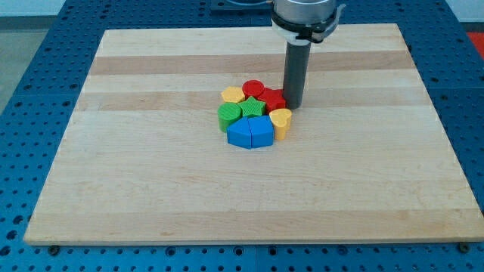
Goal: Nudge the group of blocks
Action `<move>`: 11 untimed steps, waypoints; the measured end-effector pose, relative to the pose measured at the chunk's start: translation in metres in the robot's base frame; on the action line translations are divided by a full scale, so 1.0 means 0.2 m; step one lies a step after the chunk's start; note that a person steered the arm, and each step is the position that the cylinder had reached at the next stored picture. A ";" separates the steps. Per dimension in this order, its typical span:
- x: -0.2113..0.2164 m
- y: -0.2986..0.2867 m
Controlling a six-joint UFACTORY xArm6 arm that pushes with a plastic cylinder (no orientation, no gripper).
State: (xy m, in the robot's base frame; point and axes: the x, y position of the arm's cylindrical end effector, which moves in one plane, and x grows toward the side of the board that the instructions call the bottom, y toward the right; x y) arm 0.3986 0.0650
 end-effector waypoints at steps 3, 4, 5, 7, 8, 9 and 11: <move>0.14 0.18; 0.35 0.21; 0.59 0.13; 0.68 -0.53; 0.60 -0.82; 0.48 -0.89; 0.41 -0.71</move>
